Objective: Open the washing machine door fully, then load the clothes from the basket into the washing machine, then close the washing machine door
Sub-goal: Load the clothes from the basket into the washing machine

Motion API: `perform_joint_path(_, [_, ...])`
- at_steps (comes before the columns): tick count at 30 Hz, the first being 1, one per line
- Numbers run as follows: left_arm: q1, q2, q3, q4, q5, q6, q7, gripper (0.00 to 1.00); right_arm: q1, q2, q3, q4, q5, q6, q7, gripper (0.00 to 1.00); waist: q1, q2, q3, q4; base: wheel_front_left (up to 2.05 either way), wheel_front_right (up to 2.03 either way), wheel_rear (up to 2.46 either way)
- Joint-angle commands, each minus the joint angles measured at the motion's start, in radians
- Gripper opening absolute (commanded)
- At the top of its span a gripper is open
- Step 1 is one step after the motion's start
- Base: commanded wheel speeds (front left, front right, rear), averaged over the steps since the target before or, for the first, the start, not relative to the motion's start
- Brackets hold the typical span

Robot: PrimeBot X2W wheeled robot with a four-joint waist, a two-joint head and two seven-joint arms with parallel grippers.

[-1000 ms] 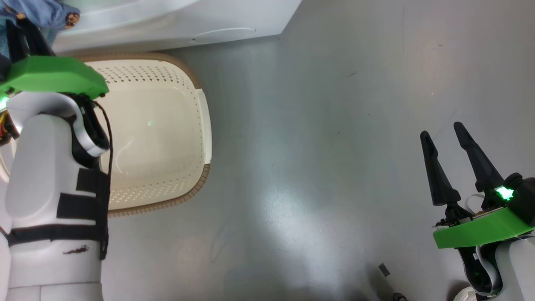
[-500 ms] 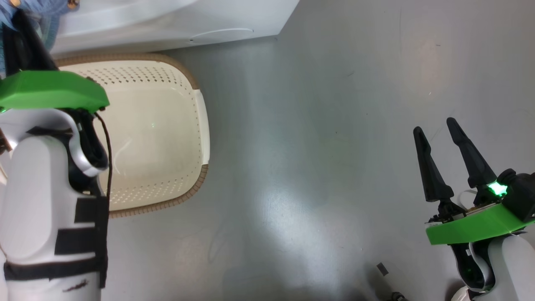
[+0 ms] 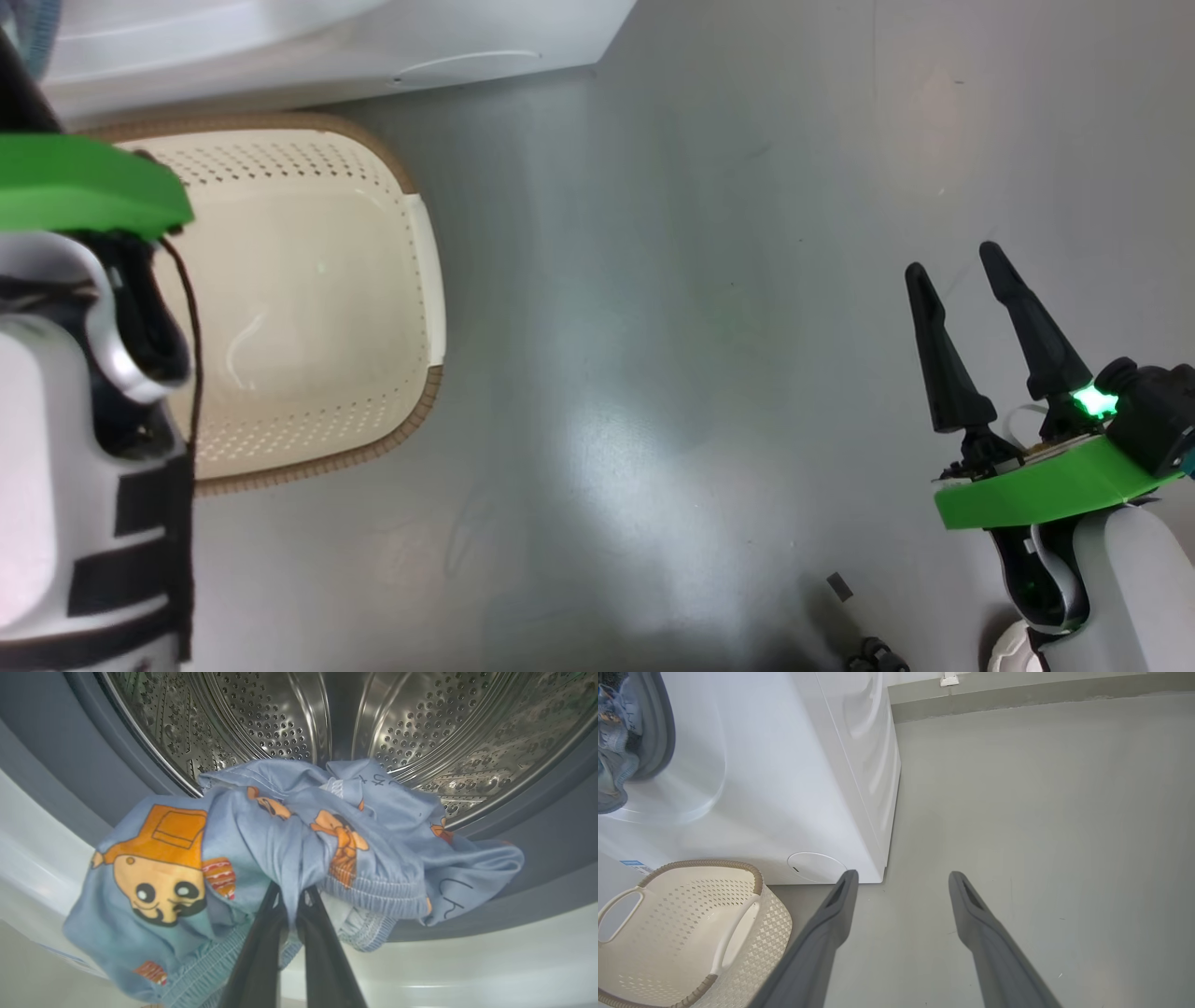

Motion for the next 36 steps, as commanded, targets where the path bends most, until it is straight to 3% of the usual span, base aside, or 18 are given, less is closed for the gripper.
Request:
perform_joint_path(1, [-0.015,0.039,0.022,-0.033,0.013,0.004,0.009,0.00,0.017,-0.002,0.023,-0.016,0.014,0.002,-0.005,1.00,0.0000,0.0000,0.002,-0.006,0.00,0.00,0.00])
perform_joint_path(9, [-0.229,0.110,0.017,0.130,0.017,-0.029,0.088,0.00,0.000,0.017,0.053,0.001,0.025,0.002,-0.005,1.00,0.0000,0.0000,0.008,-0.060,0.00,0.00,0.00])
perform_joint_path(22, [-0.551,0.243,-0.014,0.404,0.083,-0.076,0.133,0.00,0.005,0.055,0.102,0.042,0.051,0.002,-0.005,1.00,0.0000,0.0000,0.020,-0.166,0.00,0.00,0.00])
perform_joint_path(29, [-0.655,0.302,-0.034,0.501,0.111,-0.114,0.092,0.00,0.002,0.060,0.127,0.054,0.063,0.002,-0.005,1.00,0.0000,0.0000,0.049,-0.207,0.00,0.00,0.00])
perform_joint_path(36, [-0.748,0.362,-0.036,0.591,0.122,-0.158,-0.035,0.00,-0.006,0.057,0.146,0.061,0.074,0.002,-0.005,1.00,0.0000,0.0000,0.083,-0.247,0.00,0.00,0.00])
